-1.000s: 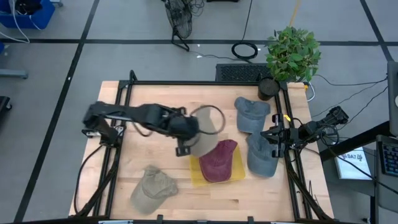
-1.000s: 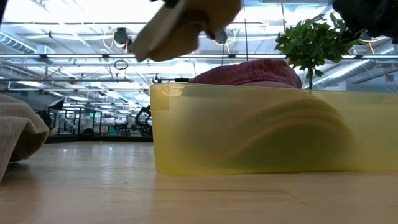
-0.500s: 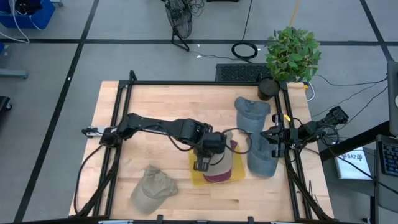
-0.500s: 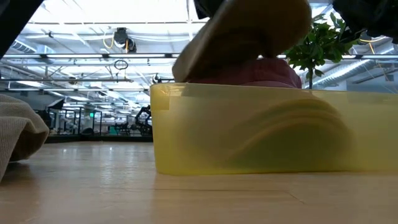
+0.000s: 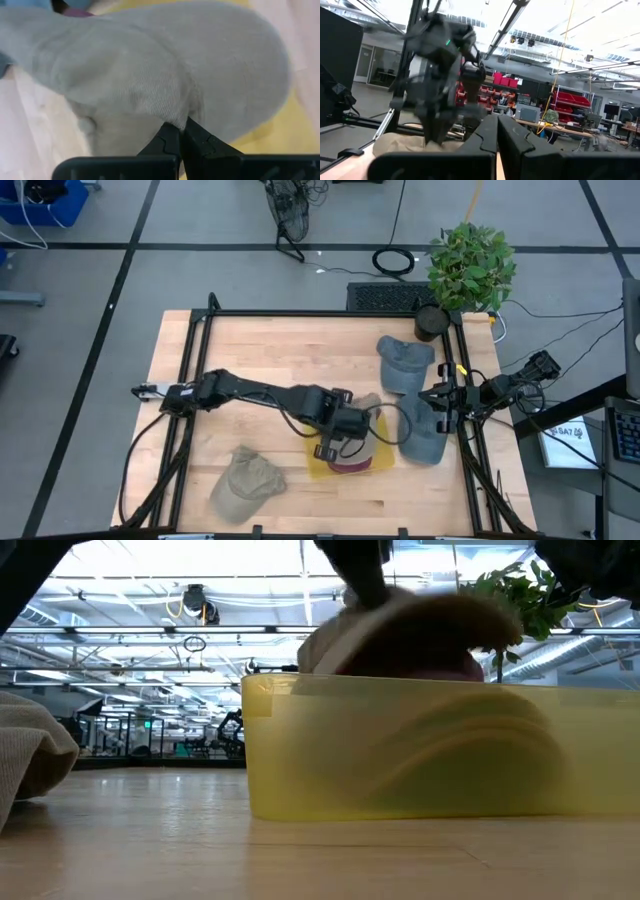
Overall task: Pick and place caps into container
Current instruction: Put the top brown cap into the yellow container
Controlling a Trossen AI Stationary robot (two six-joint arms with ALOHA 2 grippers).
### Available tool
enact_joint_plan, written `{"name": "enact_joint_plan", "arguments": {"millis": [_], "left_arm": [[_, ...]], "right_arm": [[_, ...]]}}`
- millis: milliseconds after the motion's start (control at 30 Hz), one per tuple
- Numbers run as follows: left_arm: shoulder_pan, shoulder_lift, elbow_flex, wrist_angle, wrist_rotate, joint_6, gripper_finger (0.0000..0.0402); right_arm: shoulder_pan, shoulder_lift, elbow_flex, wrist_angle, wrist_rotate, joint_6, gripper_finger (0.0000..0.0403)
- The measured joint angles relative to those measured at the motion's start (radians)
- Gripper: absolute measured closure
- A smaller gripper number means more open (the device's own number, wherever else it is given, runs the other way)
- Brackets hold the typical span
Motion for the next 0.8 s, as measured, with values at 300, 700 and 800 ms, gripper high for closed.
{"name": "enact_joint_plan", "arguments": {"millis": [300, 700, 800], "left_arm": [[-0.013, 0.122, 0.003, -0.035, -0.064, -0.009, 0.0399], [-0.065, 0.084, -0.002, 0.006, -0.089, 0.0, 0.0399], [-0.078, 0.086, -0.002, 0.018, -0.061, 0.036, 0.0397]], "right_arm": [[0.0, 0.0, 0.0, -0.002, 0.0, 0.015, 0.0403], [0.0, 0.0, 0.0, -0.002, 0.0, 0.019, 0.0403], [0.0, 0.0, 0.0, -0.001, 0.0, 0.019, 0.0403]]}}
